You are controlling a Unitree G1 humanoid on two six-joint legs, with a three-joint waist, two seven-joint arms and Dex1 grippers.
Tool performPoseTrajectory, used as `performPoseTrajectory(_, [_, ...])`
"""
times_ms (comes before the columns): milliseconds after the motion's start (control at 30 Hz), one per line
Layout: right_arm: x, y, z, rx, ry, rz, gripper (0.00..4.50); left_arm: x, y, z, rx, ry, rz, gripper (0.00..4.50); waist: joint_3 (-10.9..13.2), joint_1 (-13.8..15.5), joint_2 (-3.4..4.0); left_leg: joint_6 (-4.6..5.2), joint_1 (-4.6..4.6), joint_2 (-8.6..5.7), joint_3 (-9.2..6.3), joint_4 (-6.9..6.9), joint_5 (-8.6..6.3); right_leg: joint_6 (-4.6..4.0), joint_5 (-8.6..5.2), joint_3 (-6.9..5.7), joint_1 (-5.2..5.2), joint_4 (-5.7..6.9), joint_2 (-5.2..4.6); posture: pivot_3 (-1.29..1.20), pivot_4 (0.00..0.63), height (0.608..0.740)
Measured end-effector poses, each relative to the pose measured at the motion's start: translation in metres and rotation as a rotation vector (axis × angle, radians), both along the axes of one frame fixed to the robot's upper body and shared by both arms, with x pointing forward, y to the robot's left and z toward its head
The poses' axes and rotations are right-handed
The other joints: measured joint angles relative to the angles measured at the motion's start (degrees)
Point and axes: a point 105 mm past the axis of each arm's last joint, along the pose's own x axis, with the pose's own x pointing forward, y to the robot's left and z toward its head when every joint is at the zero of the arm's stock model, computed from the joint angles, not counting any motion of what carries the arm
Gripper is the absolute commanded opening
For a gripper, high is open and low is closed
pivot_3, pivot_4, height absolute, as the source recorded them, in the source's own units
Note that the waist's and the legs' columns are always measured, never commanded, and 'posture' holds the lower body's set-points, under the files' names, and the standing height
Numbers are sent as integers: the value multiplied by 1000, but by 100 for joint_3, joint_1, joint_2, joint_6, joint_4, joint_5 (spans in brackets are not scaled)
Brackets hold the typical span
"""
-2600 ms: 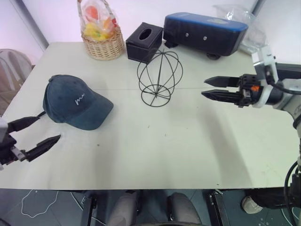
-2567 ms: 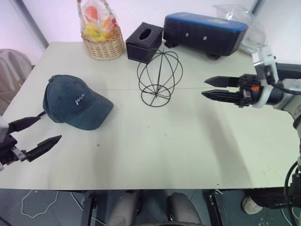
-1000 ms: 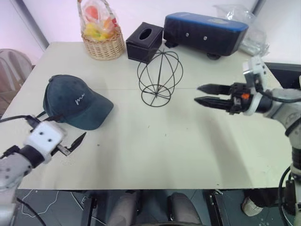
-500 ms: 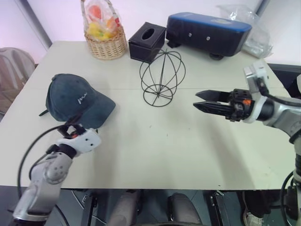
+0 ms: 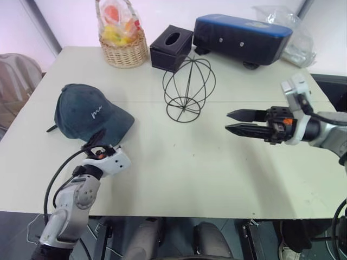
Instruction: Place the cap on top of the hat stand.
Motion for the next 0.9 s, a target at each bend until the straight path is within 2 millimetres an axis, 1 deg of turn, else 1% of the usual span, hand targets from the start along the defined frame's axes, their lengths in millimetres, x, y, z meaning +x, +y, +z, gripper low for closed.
performPoseTrajectory(200, [1, 1, -2, -10, -2, 4, 2371, 5, 10, -7, 57, -21, 64, 4500, 0, 4, 0, 0, -1, -1, 0, 3, 0, 1, 0, -1, 0, 3, 0, 0, 150, 740])
performPoseTrajectory(333, [1, 1, -2, -14, -8, -1, 2371, 6, 11, -9, 75, -40, 86, 4500, -1, 4, 1, 0, 0, -1, 0, 5, 0, 1, 1, -1, 0, 7, 0, 0, 150, 740])
performPoseTrajectory(700, [1, 0, -2, -15, -9, -3, 2371, 13, 0, -13, 54, -52, 76, 4500, -24, 50, 30, -1, 1, -6, -2, 21, 1, 5, 3, -3, 3, 16, -3, 0, 150, 740])
performPoseTrajectory(900, [2, 0, -2, -16, -10, -10, 2371, 17, -6, -13, 26, -62, 52, 4500, -25, 164, 32, 2, 0, -6, -2, 43, -2, 6, 3, -3, -8, 25, -3, 0, 150, 740])
